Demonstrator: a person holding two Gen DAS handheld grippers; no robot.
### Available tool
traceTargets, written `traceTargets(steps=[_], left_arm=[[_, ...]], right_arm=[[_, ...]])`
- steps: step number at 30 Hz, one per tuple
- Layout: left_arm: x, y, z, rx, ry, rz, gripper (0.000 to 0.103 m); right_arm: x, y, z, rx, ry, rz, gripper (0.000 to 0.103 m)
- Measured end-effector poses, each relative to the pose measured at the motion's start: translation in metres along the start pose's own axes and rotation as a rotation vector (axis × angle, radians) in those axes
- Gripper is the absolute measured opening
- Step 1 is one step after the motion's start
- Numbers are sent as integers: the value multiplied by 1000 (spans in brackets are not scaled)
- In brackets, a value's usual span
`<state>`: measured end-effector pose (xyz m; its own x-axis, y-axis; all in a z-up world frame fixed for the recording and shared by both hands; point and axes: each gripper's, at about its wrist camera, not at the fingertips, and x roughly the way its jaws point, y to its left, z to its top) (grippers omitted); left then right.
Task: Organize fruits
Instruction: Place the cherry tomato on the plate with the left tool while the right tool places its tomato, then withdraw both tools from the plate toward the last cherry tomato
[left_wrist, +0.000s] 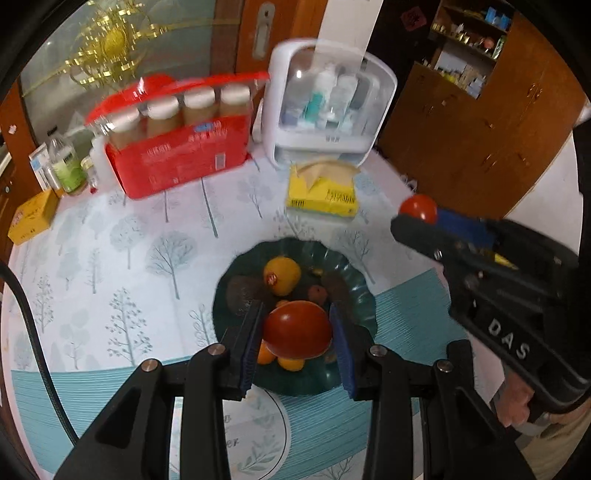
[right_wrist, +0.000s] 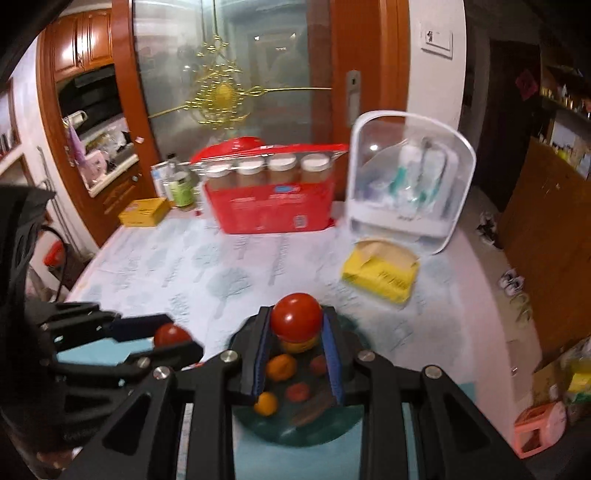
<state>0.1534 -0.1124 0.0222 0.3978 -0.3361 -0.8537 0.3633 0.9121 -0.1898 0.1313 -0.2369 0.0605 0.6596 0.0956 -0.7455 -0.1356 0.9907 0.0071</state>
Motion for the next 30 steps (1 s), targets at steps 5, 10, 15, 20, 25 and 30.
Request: traceTargets(steps=[5, 10, 15, 20, 25, 30], left_arm=[[60, -5, -17, -14, 117, 8, 35], [107, -9, -30, -10, 194, 33, 35], [139, -8, -34, -7, 233, 58, 36], [148, -3, -35, 2, 223, 71, 70], [147, -2, -39, 24, 206, 92, 75], [136, 12, -43, -1, 194, 100, 75]], right_arm=[[57, -18, -19, 18, 121, 17, 28], [112, -25, -48, 30, 244, 33, 28], [141, -20, -64, 16, 303, 70, 28], [165, -24, -72, 49, 363, 136, 29], [173, -24, -78, 64, 362, 162, 31], [166, -33, -79, 95, 317, 152, 31]])
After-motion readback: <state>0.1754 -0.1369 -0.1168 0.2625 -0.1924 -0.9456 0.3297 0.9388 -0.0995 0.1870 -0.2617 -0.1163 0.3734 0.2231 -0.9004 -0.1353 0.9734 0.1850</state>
